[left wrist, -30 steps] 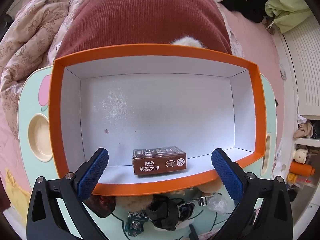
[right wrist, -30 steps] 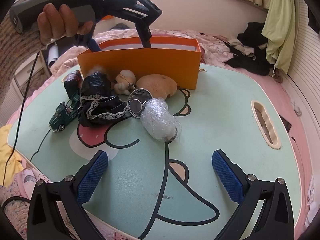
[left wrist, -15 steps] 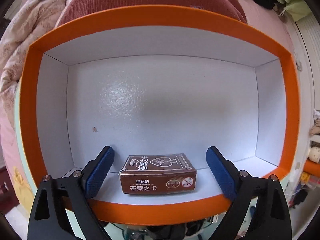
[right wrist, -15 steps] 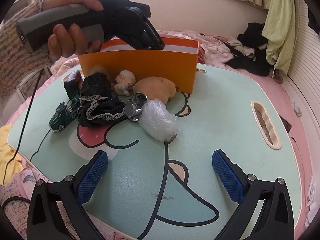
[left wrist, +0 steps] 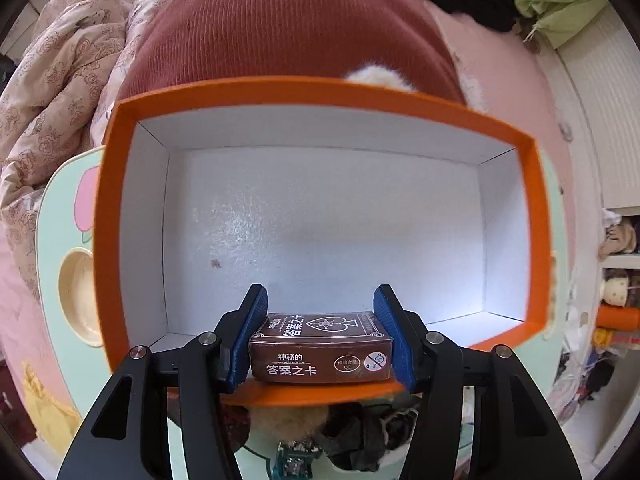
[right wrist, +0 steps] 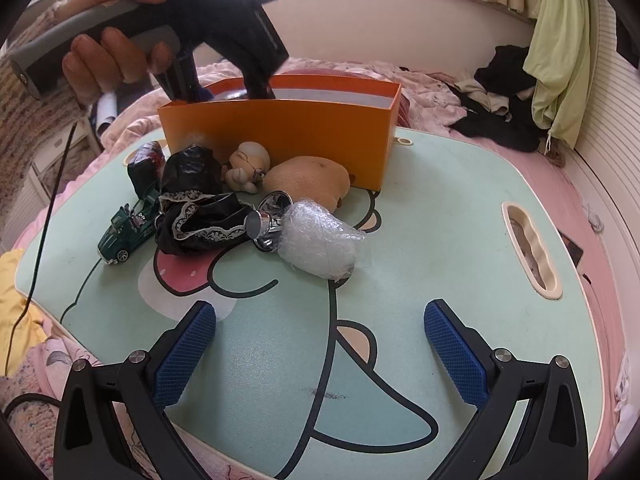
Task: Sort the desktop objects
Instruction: 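Carry the brown card box out and set it before the toy car, left gripper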
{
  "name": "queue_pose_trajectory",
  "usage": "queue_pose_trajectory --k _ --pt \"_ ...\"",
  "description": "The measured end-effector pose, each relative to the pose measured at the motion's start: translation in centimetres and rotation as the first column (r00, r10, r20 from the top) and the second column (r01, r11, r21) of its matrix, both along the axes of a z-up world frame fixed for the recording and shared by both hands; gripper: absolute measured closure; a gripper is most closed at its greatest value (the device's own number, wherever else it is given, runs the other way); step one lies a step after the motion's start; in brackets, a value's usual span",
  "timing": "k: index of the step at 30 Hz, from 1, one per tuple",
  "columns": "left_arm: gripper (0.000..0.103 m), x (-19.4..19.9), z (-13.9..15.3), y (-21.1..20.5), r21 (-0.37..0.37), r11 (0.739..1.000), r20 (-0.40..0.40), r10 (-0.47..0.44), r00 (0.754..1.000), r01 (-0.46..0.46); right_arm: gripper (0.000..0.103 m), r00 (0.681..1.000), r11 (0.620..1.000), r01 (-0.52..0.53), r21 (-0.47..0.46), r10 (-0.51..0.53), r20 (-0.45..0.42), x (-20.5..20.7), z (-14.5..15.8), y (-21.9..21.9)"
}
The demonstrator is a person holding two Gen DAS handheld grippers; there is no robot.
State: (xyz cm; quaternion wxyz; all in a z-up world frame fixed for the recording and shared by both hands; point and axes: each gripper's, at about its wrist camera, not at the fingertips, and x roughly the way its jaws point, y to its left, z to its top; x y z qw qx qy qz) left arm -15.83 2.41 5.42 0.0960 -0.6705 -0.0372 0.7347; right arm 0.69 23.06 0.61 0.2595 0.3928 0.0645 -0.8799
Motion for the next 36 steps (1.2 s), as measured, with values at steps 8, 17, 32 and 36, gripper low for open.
queue_pose_trajectory --k 8,17,32,36 --pt "0.047 5.7 7.0 0.0 0.15 0.984 -0.171 -0.072 0.983 0.099 0.0 1.0 1.0 -0.001 0.0 0.001 0.0 0.0 0.0 0.0" --pt "0.046 12.1 4.3 -4.7 0.093 0.996 -0.298 0.03 0.954 -0.003 0.0 1.0 1.0 -0.001 0.0 0.001 -0.001 0.0 0.0 0.1" --pt "0.033 16.3 0.0 -5.8 0.177 0.982 -0.456 0.134 0.88 -0.058 0.0 1.0 1.0 -0.003 -0.002 0.003 -0.001 0.0 -0.1 0.2" --pt "0.021 17.8 0.2 -6.0 0.158 0.987 -0.502 0.116 0.857 -0.04 0.0 1.0 1.0 -0.013 -0.004 0.013 -0.004 0.0 -0.1 0.2"
